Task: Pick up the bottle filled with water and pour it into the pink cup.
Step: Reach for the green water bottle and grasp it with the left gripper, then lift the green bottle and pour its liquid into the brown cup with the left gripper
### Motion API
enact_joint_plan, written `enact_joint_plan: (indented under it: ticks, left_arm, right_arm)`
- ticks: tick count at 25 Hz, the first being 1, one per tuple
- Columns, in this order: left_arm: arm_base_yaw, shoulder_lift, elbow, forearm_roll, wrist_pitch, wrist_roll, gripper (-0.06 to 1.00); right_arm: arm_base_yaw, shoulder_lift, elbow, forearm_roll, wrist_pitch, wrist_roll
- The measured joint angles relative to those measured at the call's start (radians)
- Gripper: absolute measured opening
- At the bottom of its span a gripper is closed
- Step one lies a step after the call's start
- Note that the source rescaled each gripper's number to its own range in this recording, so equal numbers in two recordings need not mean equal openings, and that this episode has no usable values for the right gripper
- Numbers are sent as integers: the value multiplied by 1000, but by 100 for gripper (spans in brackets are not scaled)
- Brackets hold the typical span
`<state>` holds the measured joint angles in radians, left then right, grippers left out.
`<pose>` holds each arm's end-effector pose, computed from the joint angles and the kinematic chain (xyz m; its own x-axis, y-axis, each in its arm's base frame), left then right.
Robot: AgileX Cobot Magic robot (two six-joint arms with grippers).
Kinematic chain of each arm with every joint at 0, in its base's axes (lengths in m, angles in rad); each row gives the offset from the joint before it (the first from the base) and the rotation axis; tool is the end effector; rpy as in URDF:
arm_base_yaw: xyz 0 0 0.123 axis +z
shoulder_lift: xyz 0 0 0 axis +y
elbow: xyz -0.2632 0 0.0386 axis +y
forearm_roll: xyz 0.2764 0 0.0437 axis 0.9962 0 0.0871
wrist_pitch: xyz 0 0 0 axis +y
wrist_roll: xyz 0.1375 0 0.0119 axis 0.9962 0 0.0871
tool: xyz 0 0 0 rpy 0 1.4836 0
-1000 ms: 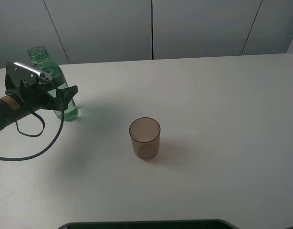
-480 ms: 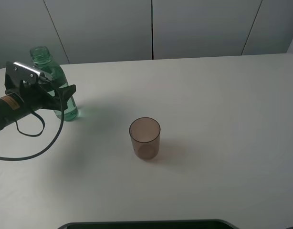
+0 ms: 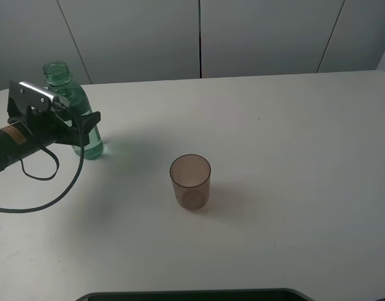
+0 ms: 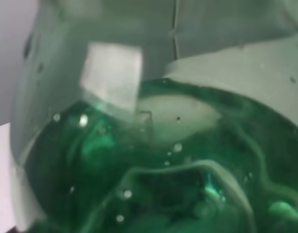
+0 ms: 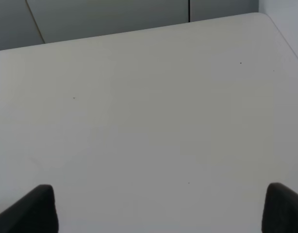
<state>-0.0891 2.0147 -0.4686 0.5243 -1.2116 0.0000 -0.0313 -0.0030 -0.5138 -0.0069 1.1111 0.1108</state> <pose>0.3079 -0.0924 0.0330 -0.1814 0.1929 -0.9643 0.5725 0.8180 0.0559 0.0759 -0.0032 0.2682 -0.4786 0.1226 -0.8694 0.0887 0.9919 0.0910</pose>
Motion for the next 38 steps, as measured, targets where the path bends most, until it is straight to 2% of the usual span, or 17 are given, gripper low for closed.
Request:
enact_joint_plan:
  ticks: [9,14,20,24,26,32,34,38]
  left_arm:
    - [0,0,-1,25,0,0,4]
    - [0,-5,-1,38,7,-37,4]
    - [-1,-83,1,72,76,-114,3]
    - [-1,-142,-1,76,69,-139,4]
    - [-1,-155,-18,98,69,-147,4]
    - [-1,-159,-139,241,97,-326,4]
    - [-1,-159,-175,280,110,-349,4]
    - [-22,-159,-231,305,155,-359,4]
  right_arm:
    - [0,0,0,0,0,0]
    - [0,0,0,0,0,0]
    - [0,0,0,0,0,0]
    - [0,0,0,0,0,0]
    - [0,0,0,0,0,0]
    - [0,0,0,0,0,0]
    - [0,0,0,0,0,0]
    - [0,0,0,0,0,0]
